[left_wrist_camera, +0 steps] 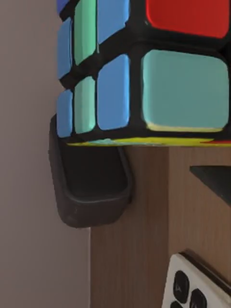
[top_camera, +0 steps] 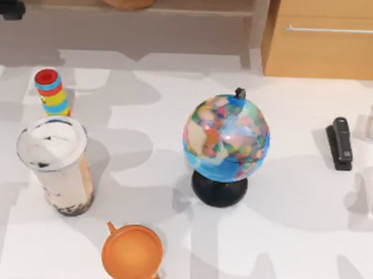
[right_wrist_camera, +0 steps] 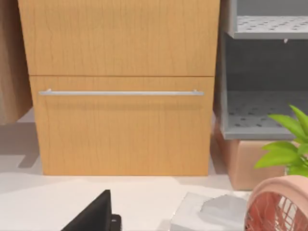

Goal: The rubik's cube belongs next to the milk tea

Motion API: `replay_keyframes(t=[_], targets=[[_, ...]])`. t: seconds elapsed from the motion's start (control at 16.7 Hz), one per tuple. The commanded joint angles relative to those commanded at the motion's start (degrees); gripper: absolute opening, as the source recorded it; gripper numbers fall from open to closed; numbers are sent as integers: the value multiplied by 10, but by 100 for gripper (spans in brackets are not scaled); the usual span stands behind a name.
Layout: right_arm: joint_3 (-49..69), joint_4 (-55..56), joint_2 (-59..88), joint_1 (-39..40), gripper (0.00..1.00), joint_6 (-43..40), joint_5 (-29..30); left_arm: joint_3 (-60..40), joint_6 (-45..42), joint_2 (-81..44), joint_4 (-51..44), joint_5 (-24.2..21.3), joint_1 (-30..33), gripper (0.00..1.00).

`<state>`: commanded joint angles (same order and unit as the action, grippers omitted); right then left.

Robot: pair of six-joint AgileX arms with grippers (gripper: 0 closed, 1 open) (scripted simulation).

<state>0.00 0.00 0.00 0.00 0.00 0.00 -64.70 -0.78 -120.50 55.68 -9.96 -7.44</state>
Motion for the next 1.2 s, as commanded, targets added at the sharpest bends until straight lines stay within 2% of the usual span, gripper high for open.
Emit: replay_keyframes(t=[0.48,1.2], targets=[[0,0,0,0,100,0,0,0,0,0,0,0,0,2],[0,0,0,0,100,0,0,-3,-1,10,-12,0,-1,0]])
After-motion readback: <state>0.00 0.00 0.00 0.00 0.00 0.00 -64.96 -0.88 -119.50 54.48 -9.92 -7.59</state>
